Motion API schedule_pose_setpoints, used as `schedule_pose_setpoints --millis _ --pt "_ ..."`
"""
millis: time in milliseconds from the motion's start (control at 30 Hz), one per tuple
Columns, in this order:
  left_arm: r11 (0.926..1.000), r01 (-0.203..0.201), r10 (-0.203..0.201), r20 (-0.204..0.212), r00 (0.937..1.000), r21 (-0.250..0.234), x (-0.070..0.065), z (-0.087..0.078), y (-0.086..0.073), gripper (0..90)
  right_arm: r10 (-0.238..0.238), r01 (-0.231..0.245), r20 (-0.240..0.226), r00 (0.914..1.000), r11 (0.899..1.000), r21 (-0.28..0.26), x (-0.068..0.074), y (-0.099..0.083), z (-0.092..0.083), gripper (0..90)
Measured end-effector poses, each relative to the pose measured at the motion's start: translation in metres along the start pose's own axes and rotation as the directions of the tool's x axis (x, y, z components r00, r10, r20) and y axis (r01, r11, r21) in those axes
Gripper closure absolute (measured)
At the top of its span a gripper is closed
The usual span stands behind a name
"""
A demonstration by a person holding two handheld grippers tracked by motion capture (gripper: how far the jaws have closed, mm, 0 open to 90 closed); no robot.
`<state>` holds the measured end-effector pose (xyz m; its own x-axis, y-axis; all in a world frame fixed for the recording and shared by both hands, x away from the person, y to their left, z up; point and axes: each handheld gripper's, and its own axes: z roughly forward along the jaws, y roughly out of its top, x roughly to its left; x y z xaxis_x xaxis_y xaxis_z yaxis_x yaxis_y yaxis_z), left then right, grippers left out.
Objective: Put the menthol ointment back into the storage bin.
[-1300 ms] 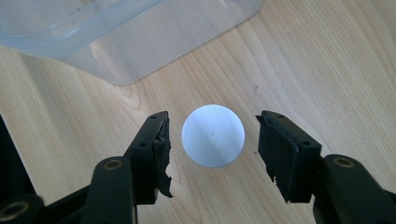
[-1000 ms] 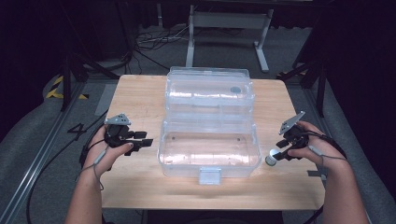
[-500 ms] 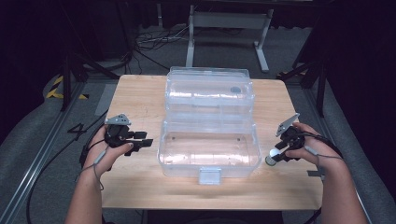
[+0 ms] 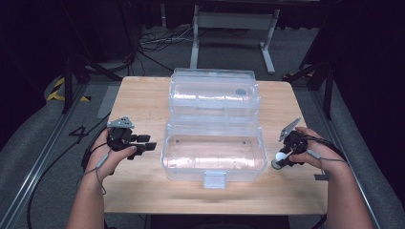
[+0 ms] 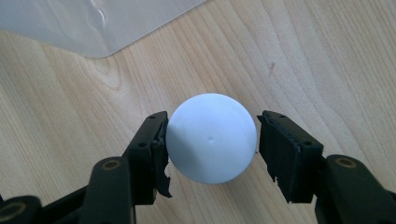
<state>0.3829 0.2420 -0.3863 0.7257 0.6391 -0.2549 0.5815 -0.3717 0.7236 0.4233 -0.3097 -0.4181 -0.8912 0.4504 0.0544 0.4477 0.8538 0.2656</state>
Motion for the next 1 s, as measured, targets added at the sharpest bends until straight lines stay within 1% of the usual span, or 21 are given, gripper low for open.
schedule_pose_setpoints --millis 167,233,300,367,533,667,733,767,833,1000 --pt "1.0000 0.003 -0.003 0.000 1.0000 0.001 0.000 0.000 0.000 53.8 -0.006 0.006 0.003 1.0000 1.000 0.009 0.001 0.002 0.001 45.5" --pt "1.0000 0.004 -0.004 -0.001 1.0000 0.002 0.000 0.000 0.000 53.8 -0.004 0.004 -0.009 0.9999 1.000 0.008 0.001 0.003 0.002 49.7" --pt "1.0000 0.004 -0.004 0.000 1.0000 0.005 0.000 0.001 0.000 53.8 0.005 -0.005 -0.009 1.0000 1.000 0.010 0.001 0.004 0.002 50.0" --pt "1.0000 0.005 -0.005 0.001 1.0000 0.002 0.000 0.001 0.000 53.8 -0.003 0.003 -0.001 1.0000 1.000 0.016 0.002 0.005 0.001 50.1" --pt "1.0000 0.006 -0.006 0.000 1.0000 -0.001 0.000 0.000 0.000 53.8 0.002 -0.002 -0.006 1.0000 1.000 0.014 0.001 0.005 0.001 50.3" --pt "1.0000 0.007 -0.007 -0.006 1.0000 0.001 0.001 -0.001 -0.001 53.8 0.009 -0.009 -0.012 0.9999 1.000 0.009 0.001 0.005 -0.004 50.3" --pt "0.9999 0.011 -0.011 -0.007 0.9999 0.000 0.001 -0.001 -0.001 53.8 -0.003 0.003 -0.011 0.9999 1.000 0.001 0.001 0.008 -0.008 50.3" --pt "0.9999 0.013 -0.013 -0.009 0.9999 0.000 0.002 -0.001 -0.001 53.8 0.004 -0.004 -0.014 0.9999 1.000 0.000 0.002 0.009 -0.009 50.3" --pt "0.9999 0.012 -0.012 -0.009 0.9999 -0.002 0.001 -0.001 -0.001 53.8 -0.005 0.005 -0.019 0.9998 1.000 -0.007 0.003 0.011 -0.011 50.3" --pt "0.9999 0.010 -0.010 -0.008 0.9999 -0.004 0.001 -0.002 -0.001 53.8 -0.018 0.018 -0.016 0.9997 1.000 0.003 0.002 0.013 -0.016 50.3"
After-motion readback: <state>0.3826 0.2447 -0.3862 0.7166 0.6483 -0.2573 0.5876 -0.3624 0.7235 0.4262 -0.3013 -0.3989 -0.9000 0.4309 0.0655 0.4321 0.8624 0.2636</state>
